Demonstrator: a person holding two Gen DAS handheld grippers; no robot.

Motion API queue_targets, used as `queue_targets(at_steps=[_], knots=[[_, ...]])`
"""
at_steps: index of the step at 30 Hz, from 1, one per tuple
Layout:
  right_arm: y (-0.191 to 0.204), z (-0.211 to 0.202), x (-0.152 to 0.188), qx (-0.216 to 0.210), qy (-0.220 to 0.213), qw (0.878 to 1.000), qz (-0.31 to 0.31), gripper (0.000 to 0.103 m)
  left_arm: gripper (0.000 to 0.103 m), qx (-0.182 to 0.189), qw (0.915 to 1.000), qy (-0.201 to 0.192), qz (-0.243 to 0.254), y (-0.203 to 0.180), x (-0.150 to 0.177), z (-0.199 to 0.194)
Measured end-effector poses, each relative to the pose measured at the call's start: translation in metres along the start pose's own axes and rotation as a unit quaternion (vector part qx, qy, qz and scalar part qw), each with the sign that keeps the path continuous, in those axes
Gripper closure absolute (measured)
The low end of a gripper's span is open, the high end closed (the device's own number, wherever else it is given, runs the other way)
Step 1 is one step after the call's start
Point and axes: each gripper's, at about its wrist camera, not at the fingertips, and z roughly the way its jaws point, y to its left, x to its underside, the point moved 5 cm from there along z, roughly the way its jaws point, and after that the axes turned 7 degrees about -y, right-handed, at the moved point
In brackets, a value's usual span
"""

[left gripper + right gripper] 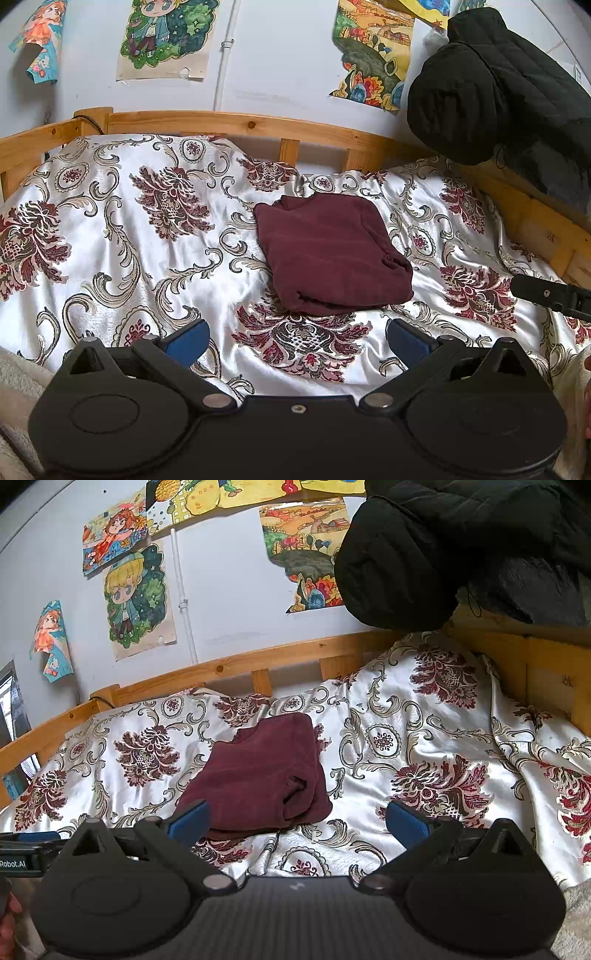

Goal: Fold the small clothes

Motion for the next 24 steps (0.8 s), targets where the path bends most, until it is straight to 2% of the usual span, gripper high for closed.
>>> queue_targets(at_steps=[21,23,24], knots=[[-0.0004,0.0,-0.0003,0.0,0.001,1.0,0.001,0.0,0.001,0.001,1.0,0.002,-0.002,0.0003,-0.0004,0.0005],[-0.0003,0.0,-0.0003,0.0,0.001,1.0,0.002,0.0,0.001,-0.009,0.9999,0.006,0.0,0.0009,-0.0006,0.0015],[-0.0003,0.0,-0.0003,0.0,0.001,1.0,0.002,0.0,0.001,-0.028,0.9995,0.008,0.011,0.0015,-0.0005,0.0019]])
